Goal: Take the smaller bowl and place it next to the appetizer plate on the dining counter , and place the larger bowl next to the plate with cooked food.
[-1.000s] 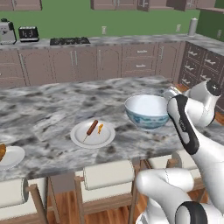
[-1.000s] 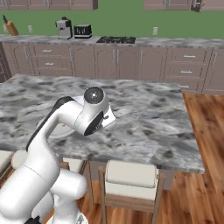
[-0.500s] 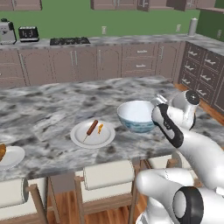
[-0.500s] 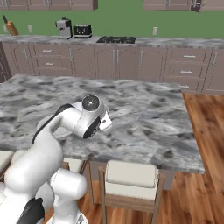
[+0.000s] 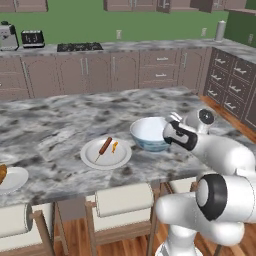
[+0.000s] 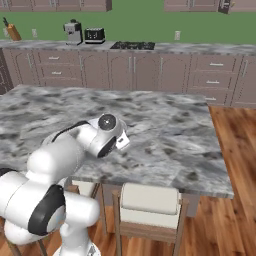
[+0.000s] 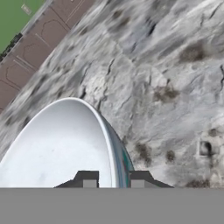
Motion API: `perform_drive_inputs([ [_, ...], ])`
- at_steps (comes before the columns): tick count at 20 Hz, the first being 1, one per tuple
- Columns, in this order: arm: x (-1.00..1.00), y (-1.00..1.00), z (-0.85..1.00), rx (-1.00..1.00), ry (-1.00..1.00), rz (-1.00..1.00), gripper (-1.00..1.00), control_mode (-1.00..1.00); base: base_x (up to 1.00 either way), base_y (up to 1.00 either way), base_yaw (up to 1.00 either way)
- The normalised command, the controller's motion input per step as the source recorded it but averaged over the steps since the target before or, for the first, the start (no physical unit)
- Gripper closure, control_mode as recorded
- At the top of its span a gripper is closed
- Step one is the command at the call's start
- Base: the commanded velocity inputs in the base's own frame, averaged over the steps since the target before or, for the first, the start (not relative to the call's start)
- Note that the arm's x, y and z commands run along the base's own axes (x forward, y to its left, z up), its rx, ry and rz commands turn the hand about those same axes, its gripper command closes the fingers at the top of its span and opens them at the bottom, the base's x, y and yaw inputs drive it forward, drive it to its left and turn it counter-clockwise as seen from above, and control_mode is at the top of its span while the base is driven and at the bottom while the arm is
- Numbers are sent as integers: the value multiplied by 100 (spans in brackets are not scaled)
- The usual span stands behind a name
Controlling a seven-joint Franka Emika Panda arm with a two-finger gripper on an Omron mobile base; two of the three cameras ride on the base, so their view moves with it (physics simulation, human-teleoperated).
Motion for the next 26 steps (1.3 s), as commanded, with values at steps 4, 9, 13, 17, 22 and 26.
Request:
perform_drive_inputs([
  [4, 61, 0, -22, 0, 0, 0, 100, -100, 0, 0, 0],
  [9, 46, 0, -36, 0, 0, 0, 100, -100, 0, 0, 0],
  [13, 35, 0, -46, 0, 0, 0, 100, -100, 0, 0, 0],
  [17, 42, 0, -37, 0, 0, 0, 100, -100, 0, 0, 0],
  [22, 16, 1, -19, 0, 0, 0, 100, -100, 0, 0, 0],
  [26, -21, 7, 40, -1, 0, 0, -100, -100, 0, 0, 0],
])
